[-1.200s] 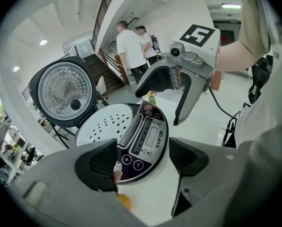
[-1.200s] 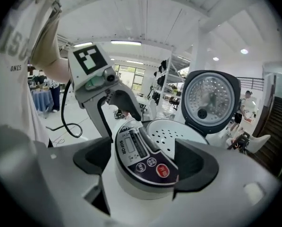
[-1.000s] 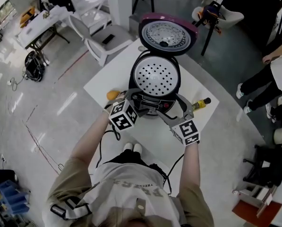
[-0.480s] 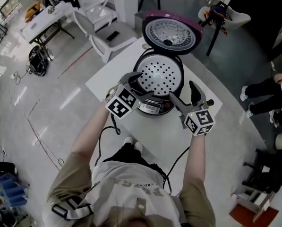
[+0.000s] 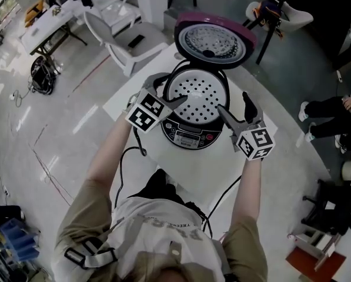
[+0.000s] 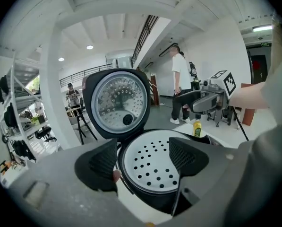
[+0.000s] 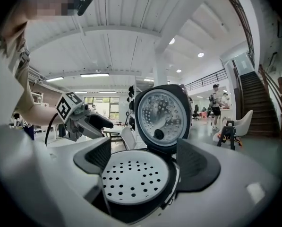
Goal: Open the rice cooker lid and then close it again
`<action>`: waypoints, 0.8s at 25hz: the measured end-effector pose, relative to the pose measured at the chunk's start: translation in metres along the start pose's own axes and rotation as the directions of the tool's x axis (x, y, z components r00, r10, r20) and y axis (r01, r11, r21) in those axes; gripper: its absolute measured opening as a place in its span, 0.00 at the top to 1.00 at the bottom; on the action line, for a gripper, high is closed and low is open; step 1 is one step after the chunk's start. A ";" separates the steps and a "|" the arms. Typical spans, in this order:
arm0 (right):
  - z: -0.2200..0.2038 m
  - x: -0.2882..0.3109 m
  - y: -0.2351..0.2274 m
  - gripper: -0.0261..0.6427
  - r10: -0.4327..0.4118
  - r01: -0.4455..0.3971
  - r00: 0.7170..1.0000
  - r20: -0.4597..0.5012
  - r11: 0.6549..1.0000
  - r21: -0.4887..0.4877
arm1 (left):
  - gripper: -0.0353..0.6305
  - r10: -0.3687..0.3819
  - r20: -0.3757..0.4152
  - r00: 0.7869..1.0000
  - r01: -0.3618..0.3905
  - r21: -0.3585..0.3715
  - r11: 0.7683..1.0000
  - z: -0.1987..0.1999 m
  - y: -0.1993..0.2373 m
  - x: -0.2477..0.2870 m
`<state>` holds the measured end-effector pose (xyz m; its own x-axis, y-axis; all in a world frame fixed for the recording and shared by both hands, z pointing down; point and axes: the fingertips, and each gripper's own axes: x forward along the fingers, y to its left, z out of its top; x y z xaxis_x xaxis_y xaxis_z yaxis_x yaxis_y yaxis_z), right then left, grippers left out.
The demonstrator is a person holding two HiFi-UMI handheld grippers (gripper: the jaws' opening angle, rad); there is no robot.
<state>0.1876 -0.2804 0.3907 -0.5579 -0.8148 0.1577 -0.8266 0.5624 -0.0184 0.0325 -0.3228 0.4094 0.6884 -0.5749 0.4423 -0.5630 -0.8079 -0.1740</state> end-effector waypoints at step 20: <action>0.003 0.080 -0.090 0.34 -0.053 0.051 0.996 -0.067 0.998 -0.024 | 0.34 0.057 -0.024 0.998 -0.056 0.064 0.996 0.007 0.110 0.082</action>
<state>0.2168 -0.3969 0.4019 -0.5075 -0.8320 0.2239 -0.8520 0.5233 0.0133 0.0303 -0.4592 0.4204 0.6436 -0.6171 0.4528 -0.5699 -0.7813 -0.2546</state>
